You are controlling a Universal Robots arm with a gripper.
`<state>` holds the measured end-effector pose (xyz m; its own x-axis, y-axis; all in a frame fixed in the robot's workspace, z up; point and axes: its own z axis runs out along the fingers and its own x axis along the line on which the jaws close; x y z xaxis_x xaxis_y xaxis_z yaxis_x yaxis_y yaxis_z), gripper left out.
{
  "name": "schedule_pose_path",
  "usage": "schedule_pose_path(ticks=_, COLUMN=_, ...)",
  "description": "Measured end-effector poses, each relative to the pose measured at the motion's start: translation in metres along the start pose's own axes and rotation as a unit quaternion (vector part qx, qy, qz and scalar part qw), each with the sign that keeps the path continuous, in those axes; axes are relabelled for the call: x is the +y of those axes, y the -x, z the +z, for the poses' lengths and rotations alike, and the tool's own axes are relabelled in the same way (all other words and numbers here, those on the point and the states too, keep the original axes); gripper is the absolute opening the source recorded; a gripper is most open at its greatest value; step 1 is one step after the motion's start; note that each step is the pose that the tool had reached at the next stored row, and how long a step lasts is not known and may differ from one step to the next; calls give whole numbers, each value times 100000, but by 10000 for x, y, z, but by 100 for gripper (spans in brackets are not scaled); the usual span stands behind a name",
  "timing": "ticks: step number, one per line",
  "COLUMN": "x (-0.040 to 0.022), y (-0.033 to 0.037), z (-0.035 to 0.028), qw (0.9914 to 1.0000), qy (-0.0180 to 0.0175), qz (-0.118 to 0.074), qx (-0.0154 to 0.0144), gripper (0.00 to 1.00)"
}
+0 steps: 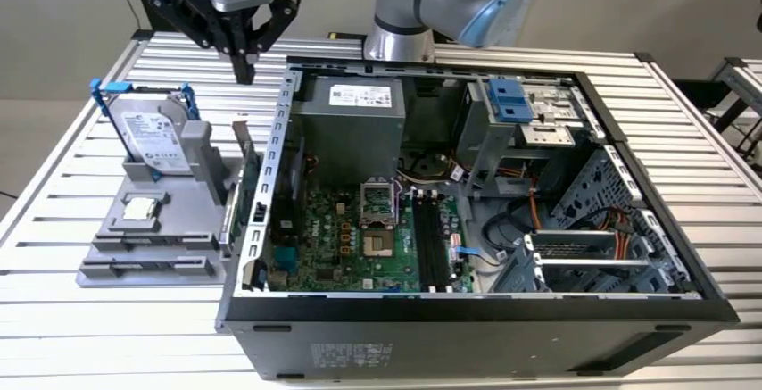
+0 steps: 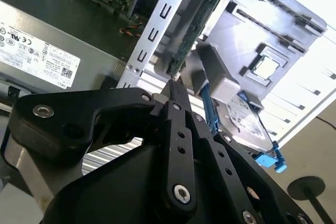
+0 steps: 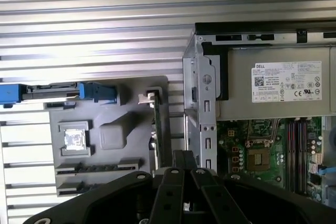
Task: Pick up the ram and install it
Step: 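Reach for the ram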
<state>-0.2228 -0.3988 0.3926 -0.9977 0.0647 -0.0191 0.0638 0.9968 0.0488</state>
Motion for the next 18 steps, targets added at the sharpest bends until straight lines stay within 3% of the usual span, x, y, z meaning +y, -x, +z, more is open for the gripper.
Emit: schedule_pose_path(ticks=18, x=-21, y=-325, z=-7, qw=99998, qy=10, qz=-558, qx=29, gripper=0)
